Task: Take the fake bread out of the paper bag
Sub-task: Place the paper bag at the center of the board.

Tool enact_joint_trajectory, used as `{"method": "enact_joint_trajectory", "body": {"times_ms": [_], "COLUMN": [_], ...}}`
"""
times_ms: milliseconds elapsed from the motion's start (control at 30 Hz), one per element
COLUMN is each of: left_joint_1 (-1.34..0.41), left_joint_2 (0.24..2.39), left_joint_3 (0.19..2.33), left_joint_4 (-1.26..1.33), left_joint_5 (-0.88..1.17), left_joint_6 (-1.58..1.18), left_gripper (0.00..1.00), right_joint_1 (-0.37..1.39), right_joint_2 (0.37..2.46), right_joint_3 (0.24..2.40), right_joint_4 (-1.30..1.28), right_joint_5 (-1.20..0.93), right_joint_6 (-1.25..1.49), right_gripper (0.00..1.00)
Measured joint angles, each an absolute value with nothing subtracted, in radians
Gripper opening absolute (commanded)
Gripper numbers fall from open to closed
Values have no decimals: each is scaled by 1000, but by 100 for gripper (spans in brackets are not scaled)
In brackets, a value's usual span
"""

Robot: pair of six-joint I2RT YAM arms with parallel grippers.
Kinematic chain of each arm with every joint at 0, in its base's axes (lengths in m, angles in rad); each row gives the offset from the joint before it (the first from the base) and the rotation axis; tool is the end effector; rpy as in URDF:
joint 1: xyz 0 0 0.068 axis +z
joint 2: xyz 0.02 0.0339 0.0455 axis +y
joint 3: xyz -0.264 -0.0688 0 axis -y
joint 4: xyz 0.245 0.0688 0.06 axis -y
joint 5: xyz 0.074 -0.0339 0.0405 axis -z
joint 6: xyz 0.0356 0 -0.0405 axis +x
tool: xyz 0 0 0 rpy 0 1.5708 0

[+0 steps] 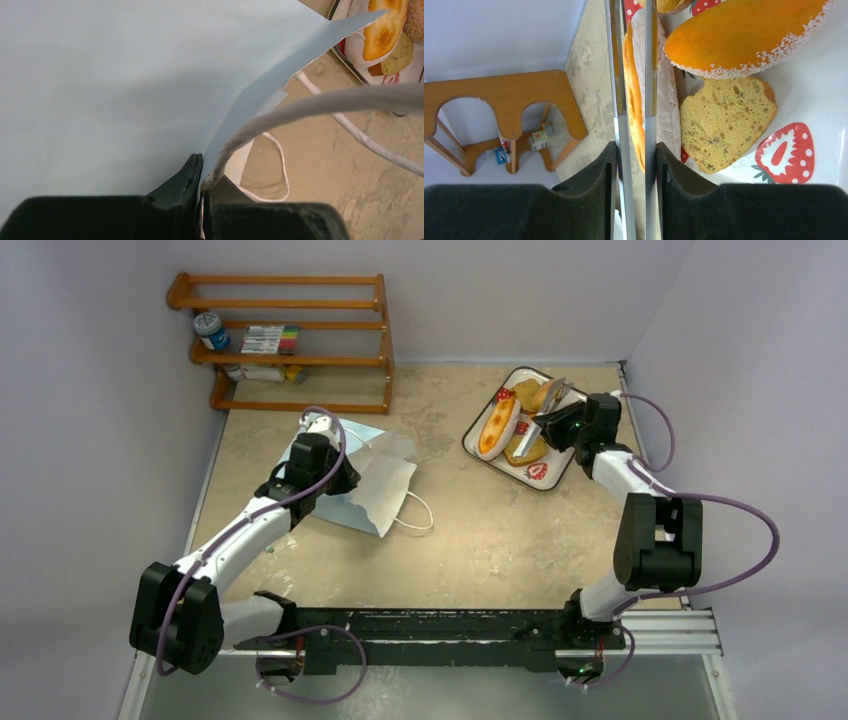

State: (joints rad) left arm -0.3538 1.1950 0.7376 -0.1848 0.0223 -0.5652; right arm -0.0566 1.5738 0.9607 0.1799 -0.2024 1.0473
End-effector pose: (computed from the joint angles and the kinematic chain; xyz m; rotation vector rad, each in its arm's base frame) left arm 0.2410 -0.0898 0.2391 -0.2264 2.2538 -0.5257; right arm 0.3543 -0.0129 0.2399 0.9806 1.8512 0.8220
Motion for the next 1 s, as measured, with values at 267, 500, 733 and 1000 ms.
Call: {"method": "enact_joint_trajectory", "body": {"times_ms": [267,500,733,1000], "left_joint_1": [-354,-353,-353,-353], "left_joint_2": [1196,1199,1201,1201], "left_joint_3": [738,738,738,734], "left_joint_4": [-180,-177,-172,-161], "left_joint_5": [22,22,22,17], "left_joint_6": [-565,-566,-578,-593], "left_gripper": [0,0,0,0], "right_joint_1": [-59,-59,-59,-54], "right_joint_2": [1569,1508,1456,1419], "right_joint_3": [961,961,961,968], "right_joint_4": [161,118,93,48], "right_joint_5": [-203,-205,-205,-197], "right_joint_6": [1031,1019,1003,956], "right_gripper": [33,33,33,29]}}
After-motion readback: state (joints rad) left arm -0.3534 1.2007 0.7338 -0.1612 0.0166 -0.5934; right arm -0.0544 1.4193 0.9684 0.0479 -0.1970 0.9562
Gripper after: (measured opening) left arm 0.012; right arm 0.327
